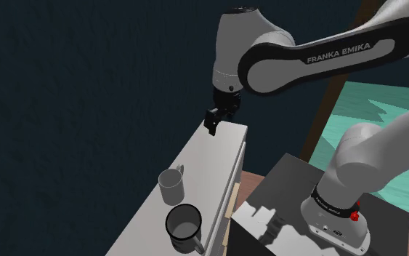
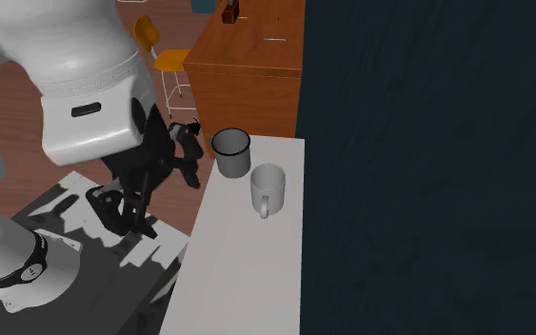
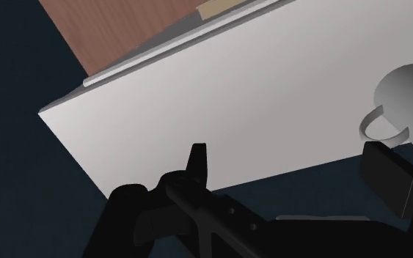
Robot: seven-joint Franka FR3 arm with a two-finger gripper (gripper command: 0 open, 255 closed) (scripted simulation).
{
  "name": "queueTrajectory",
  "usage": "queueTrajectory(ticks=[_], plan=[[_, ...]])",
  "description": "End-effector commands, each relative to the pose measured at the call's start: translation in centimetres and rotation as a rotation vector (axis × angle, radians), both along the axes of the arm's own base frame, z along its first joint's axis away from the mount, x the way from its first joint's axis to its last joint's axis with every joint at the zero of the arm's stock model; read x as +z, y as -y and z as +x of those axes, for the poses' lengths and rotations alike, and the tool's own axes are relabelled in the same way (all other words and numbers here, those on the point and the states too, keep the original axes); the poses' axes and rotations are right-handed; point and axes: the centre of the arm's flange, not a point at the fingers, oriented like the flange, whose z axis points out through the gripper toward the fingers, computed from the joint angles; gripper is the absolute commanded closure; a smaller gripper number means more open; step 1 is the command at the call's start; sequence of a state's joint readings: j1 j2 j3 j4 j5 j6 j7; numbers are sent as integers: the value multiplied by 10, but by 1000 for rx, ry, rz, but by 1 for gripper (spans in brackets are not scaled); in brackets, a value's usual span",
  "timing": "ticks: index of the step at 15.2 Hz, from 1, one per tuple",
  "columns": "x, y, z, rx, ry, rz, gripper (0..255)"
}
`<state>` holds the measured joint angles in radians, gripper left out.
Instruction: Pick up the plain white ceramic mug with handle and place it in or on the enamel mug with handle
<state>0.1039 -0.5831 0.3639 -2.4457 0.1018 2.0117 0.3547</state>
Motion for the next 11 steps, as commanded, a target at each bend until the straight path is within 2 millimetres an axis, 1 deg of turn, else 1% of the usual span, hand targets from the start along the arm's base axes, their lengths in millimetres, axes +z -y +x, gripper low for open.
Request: queueTrajectory(ticks=[1, 11], plan=[[-11, -25, 1, -5, 5, 3, 0], [-64, -143, 21, -23, 26, 13, 0]])
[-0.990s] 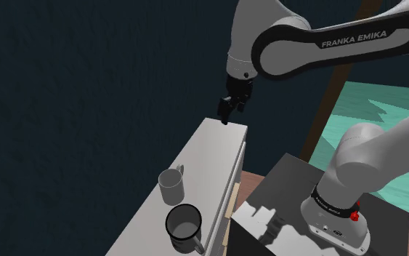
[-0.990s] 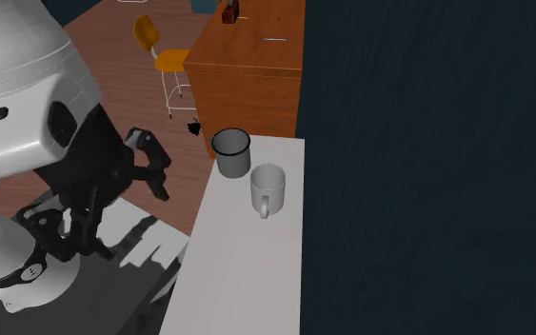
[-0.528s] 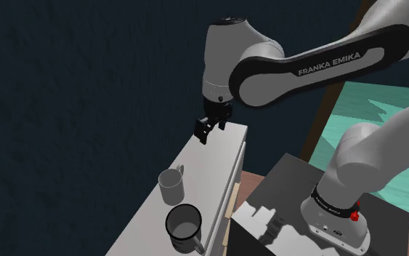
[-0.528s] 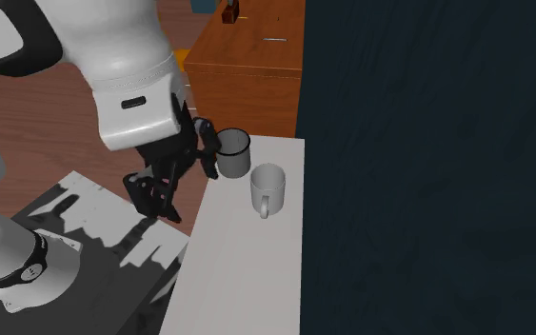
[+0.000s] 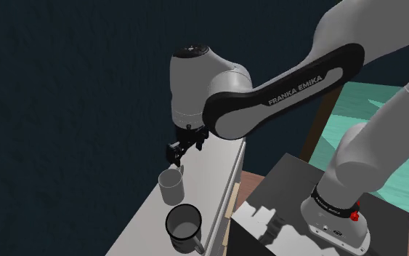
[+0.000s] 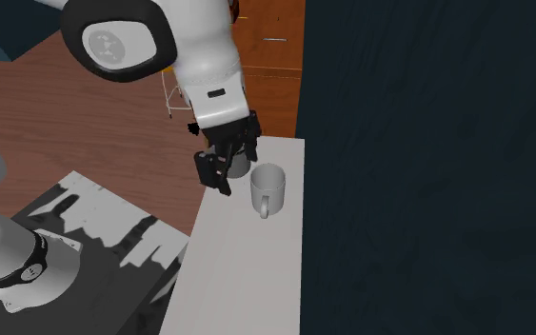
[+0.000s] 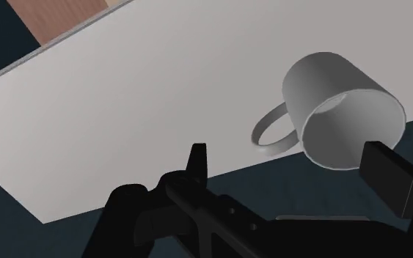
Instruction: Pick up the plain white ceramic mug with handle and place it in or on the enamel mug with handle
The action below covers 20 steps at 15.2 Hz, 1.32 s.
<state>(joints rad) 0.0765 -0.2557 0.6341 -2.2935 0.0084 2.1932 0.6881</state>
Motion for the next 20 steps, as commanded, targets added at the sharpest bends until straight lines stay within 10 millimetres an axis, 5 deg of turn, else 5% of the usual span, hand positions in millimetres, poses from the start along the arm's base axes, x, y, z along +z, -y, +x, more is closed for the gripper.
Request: queueTrajectory(ticks=[1, 8, 15, 20], plan=[[-11, -23, 4, -5, 5, 4, 0], [-46, -102, 19, -17, 19, 10, 0], [-82, -101, 26, -17, 19, 10, 0], [-85, -101, 26, -17, 19, 10, 0]])
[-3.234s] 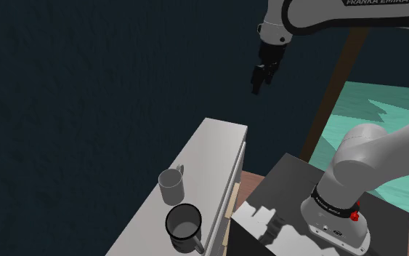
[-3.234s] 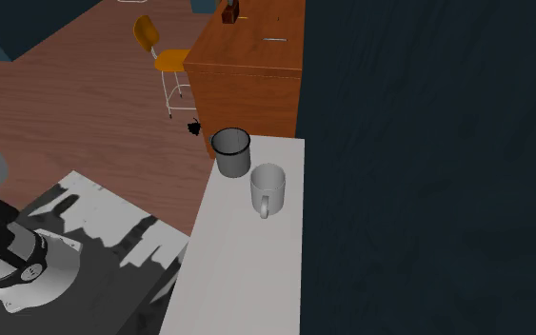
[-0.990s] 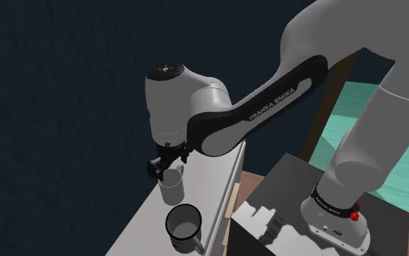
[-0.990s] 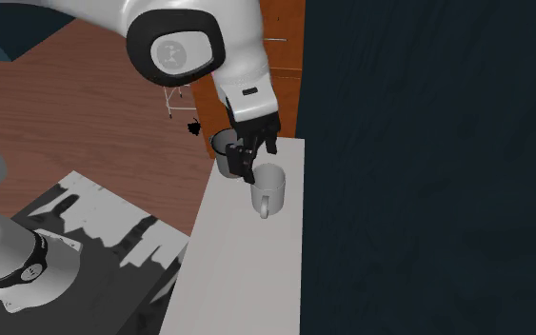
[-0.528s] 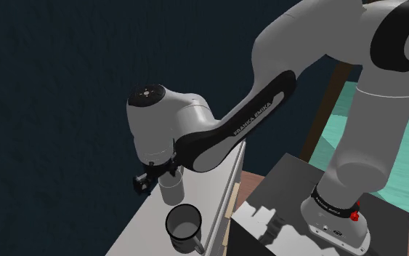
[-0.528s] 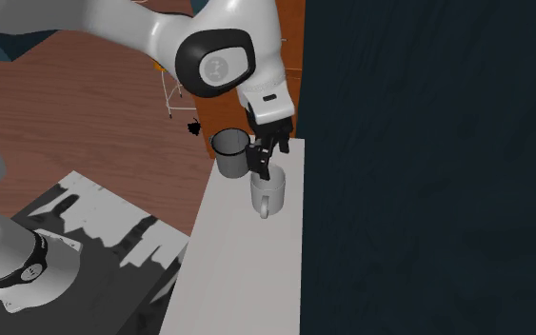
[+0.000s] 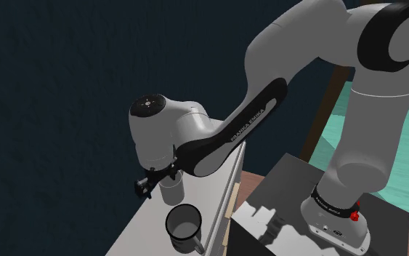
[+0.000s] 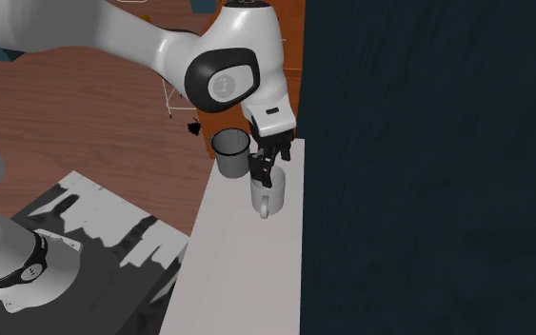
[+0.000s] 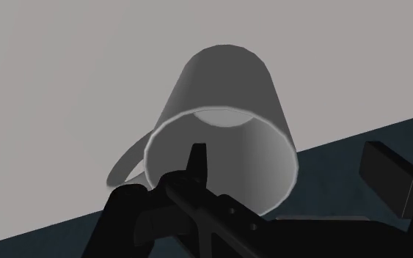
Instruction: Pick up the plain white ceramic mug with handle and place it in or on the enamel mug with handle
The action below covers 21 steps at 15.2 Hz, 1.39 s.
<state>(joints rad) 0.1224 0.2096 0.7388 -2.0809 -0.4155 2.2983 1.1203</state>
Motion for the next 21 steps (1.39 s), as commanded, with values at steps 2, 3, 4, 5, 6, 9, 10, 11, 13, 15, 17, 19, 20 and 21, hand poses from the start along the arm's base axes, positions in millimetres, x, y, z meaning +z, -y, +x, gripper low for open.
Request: queueTrajectory(ticks=[2, 3, 4, 5, 6, 9, 10, 11, 13, 15, 17, 19, 20, 21], plan=[[0, 0, 0, 0, 0, 0, 0], [0, 0, 0, 0, 0, 0, 0], [0, 0, 0, 0, 0, 0, 255], [0, 0, 0, 0, 0, 0, 255], [0, 0, 0, 0, 0, 0, 255], [0, 0, 0, 0, 0, 0, 255], [0, 0, 0, 0, 0, 0, 255], [0, 0, 0, 0, 0, 0, 255], [0, 0, 0, 0, 0, 0, 255], [10, 0, 0, 0, 0, 0, 255], [21, 0, 0, 0, 0, 0, 255], [31, 0, 0, 0, 0, 0, 255], [37, 0, 0, 0, 0, 0, 255], [42, 0, 0, 0, 0, 0, 255]])
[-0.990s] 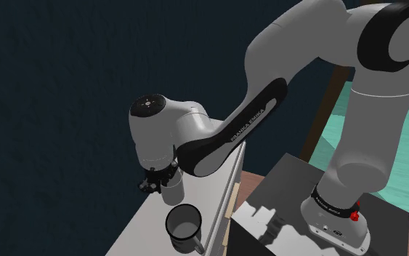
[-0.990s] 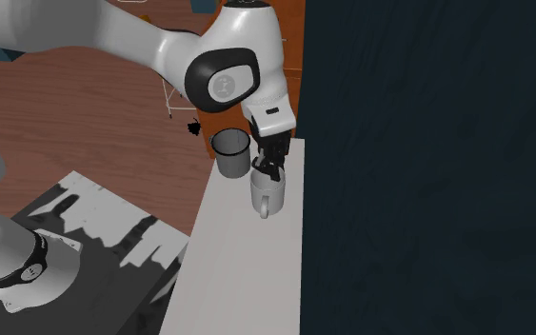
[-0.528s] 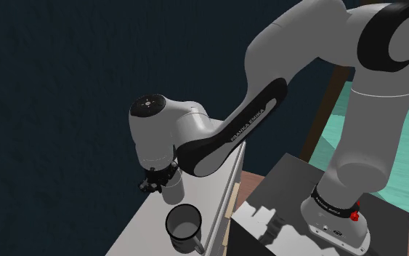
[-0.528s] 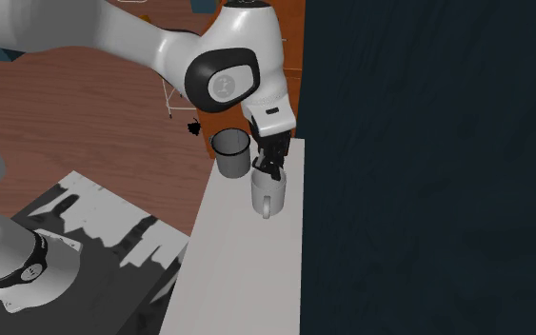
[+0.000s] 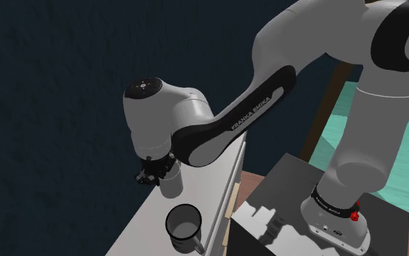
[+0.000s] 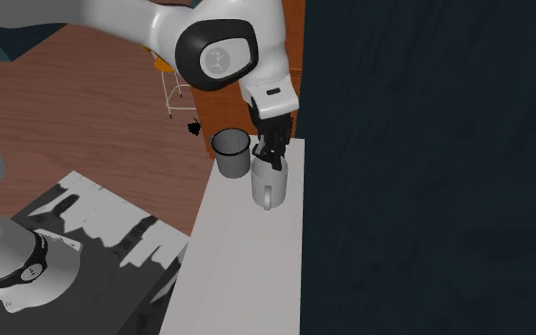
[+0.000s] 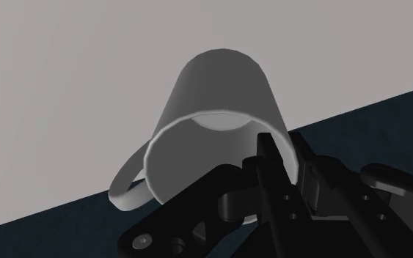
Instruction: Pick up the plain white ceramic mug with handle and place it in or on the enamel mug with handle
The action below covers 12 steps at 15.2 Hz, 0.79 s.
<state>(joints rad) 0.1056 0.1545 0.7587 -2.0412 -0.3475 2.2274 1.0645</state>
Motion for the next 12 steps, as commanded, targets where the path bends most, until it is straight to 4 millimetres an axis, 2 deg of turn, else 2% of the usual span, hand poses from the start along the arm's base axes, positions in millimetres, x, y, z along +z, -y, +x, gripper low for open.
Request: queueTrajectory(ticks=[1, 12], plan=[[11, 1, -1, 0, -1, 0, 255], [69, 1, -1, 0, 0, 0, 255]])
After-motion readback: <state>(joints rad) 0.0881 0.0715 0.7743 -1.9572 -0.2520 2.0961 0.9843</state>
